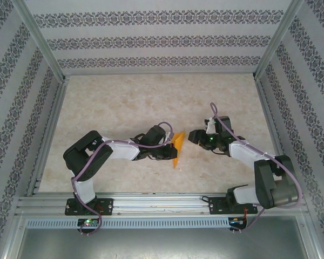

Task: Fold a paper plane with a square sheet of paper (fold left side to right side)
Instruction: Fold the wing for the fifth time at the center of the table.

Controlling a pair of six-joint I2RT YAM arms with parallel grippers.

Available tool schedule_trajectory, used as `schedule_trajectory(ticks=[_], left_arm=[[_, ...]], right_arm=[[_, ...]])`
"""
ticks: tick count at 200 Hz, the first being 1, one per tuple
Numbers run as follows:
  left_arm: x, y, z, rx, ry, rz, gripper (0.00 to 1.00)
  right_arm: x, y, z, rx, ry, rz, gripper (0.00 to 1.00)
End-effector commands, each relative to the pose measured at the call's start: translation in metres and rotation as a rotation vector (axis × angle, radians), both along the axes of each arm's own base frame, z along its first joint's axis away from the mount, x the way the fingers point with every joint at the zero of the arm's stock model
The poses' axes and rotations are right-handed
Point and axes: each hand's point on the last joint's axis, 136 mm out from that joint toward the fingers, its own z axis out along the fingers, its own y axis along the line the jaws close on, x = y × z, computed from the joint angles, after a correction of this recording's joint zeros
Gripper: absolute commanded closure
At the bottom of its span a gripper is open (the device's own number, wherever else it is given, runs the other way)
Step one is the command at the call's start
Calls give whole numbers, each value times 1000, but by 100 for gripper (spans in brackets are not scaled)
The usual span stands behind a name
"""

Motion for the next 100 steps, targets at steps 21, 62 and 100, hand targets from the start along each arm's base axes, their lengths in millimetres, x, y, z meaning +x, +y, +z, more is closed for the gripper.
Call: schedule_trajectory(ticks=[21, 62, 100], left_arm=[[8, -10, 7, -129, 30, 28, 100], [9, -14, 2, -173, 62, 40, 100], [11, -12, 0, -177, 66, 51, 100]], right_arm=[[7, 15, -5, 36, -3, -32, 49], [8, 25, -13, 22, 15, -28, 50], [7, 28, -20, 10, 29, -23, 50]])
